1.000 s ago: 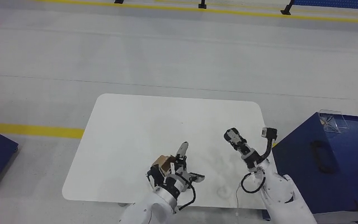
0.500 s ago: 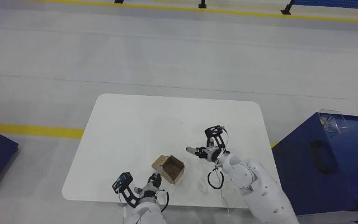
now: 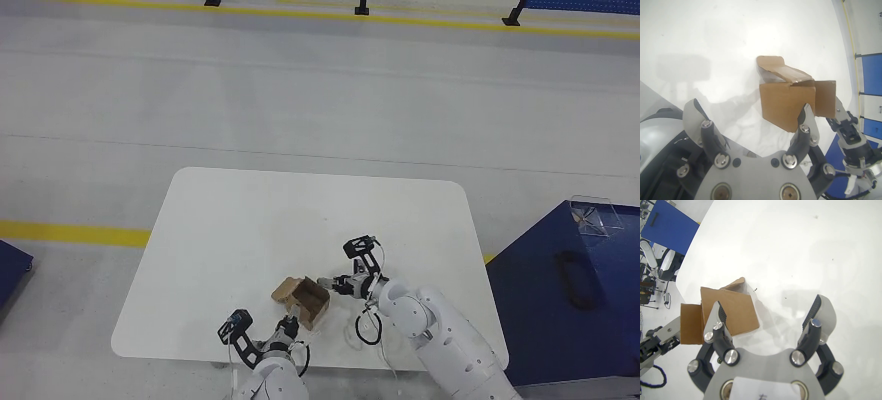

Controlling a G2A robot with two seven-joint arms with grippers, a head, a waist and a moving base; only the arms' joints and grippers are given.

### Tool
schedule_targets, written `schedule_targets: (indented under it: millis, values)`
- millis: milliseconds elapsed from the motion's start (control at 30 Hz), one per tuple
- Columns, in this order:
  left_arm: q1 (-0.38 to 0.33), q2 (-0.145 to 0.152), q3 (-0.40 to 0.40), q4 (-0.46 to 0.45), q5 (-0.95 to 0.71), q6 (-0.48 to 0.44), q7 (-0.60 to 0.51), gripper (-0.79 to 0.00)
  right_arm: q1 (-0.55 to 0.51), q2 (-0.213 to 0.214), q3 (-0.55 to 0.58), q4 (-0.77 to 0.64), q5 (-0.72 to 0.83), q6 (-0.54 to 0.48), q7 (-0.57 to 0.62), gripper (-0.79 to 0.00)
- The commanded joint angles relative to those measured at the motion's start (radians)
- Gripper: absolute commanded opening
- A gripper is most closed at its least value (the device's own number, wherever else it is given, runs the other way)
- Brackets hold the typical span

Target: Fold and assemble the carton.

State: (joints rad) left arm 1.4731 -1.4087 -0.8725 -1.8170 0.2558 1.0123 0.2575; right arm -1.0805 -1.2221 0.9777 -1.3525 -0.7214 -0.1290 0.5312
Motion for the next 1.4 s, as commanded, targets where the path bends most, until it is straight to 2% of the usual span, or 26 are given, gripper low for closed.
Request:
schedule_targets:
  millis: [0, 300, 467, 633, 700, 767, 800, 900, 1033, 1133, 1367]
  values:
    - [-0.012, -0.013, 0.005, 0.025, 0.027, 0.0, -0.005, 0.0, 0.002, -0.002, -0.007, 0.001, -0.003, -0.002, 0.001, 0.0]
    - [-0.036, -0.081, -0.022, 0.153, 0.145, 0.0, -0.088, 0.0, 0.018, -0.013, -0.046, 0.036, -0.062, 0.018, 0.02, 0.0]
    - [-0.023, -0.121, -0.054, 0.174, 0.254, 0.0, -0.157, 0.0, 0.023, -0.018, -0.043, 0.039, -0.053, 0.017, 0.003, 0.0]
    - [0.02, -0.167, -0.089, 0.067, 0.339, 0.0, -0.188, 0.0, 0.0, -0.01, 0.02, -0.001, 0.026, -0.033, -0.028, 0.0]
    - [0.045, -0.187, -0.1, 0.01, 0.351, 0.0, -0.181, 0.0, -0.018, -0.001, 0.055, -0.004, 0.051, -0.04, 0.022, 0.0]
    - [0.071, -0.207, -0.106, -0.036, 0.317, 0.0, -0.209, 0.0, -0.027, 0.011, 0.086, -0.02, 0.012, -0.026, 0.065, 0.0]
    - [0.076, -0.214, -0.099, -0.056, 0.302, 0.0, -0.236, 0.0, -0.04, 0.016, 0.098, -0.026, 0.0, -0.02, 0.084, 0.0]
    - [0.075, -0.238, -0.097, -0.114, 0.272, 0.0, -0.223, 0.0, -0.066, 0.027, 0.119, -0.041, -0.024, 0.014, 0.169, 0.0]
    - [0.032, -0.249, -0.075, -0.137, 0.121, 0.0, -0.194, 0.0, -0.062, 0.024, 0.088, -0.025, -0.074, 0.041, 0.194, 0.0]
    - [0.011, -0.251, -0.055, -0.137, 0.024, 0.0, -0.151, 0.0, -0.051, 0.011, 0.039, -0.01, -0.056, 0.028, 0.204, 0.0]
    - [-0.004, -0.239, -0.011, -0.131, -0.072, -0.021, -0.065, 0.0, 0.016, -0.026, -0.056, 0.074, -0.059, 0.06, 0.122, 0.0]
